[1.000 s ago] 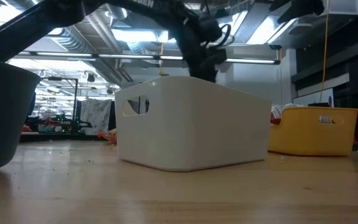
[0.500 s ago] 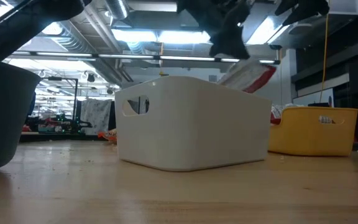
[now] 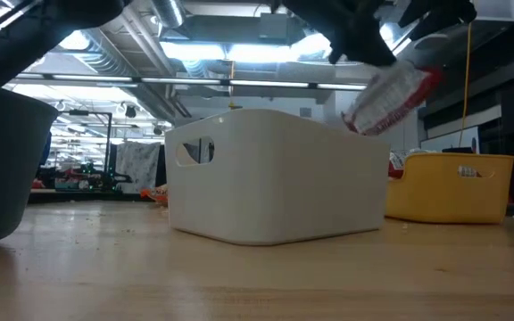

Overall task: Sort Maruchan noodles
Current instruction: Put the red noodle pack into the yellow bin, then put the orange noodle pack into the white bin

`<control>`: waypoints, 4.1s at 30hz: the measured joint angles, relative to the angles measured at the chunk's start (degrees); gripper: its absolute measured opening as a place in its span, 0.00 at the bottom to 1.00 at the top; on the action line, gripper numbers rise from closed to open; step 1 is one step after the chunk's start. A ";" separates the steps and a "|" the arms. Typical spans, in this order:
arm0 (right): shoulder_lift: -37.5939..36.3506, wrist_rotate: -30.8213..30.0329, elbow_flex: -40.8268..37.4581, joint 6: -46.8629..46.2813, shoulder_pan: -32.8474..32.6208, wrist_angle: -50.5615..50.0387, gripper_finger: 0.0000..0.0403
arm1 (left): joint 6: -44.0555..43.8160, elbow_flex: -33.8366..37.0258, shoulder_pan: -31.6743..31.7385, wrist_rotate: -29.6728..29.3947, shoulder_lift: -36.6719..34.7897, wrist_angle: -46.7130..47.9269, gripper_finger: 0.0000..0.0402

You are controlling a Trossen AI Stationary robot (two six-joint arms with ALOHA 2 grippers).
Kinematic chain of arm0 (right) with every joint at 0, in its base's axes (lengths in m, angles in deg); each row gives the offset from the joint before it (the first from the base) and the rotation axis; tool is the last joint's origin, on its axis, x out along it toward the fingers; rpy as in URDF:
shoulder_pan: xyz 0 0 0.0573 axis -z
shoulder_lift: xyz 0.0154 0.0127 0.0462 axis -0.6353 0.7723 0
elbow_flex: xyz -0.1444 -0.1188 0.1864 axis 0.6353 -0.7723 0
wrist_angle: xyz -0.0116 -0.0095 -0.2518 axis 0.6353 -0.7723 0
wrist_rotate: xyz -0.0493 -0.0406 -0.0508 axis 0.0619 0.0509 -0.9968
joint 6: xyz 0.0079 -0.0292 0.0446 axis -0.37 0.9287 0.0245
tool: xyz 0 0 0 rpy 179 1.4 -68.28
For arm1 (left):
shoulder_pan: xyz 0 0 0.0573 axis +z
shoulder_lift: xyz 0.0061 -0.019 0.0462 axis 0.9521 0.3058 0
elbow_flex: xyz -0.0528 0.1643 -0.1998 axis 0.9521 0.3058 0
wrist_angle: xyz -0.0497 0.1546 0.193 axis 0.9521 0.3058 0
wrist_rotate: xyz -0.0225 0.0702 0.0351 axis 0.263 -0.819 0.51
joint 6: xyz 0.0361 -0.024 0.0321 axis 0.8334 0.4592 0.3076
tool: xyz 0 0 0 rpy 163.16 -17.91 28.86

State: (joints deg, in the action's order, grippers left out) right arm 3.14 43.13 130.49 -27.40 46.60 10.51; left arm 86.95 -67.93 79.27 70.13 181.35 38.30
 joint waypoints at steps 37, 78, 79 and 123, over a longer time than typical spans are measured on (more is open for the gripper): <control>0.07 4.66 -0.04 0.04 -0.02 -6.55 0.69 | 8.02 0.15 -3.17 -18.15 2.89 -4.57 0.13; 0.07 2.60 -0.04 2.56 -0.02 -6.86 0.69 | -24.21 23.89 -2.63 0.08 -2.09 1.44 0.00; 0.07 2.60 -0.04 2.68 -0.02 -6.86 0.69 | -24.22 23.96 -2.51 -0.06 -1.91 1.49 0.00; 1.37 1.66 -0.04 7.51 -0.02 -3.01 0.69 | -18.13 26.45 13.85 -9.18 -21.33 30.30 0.10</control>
State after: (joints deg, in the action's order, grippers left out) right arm 4.50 44.79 130.44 -19.89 46.58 7.50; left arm 68.81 -41.48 93.11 60.95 160.02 68.60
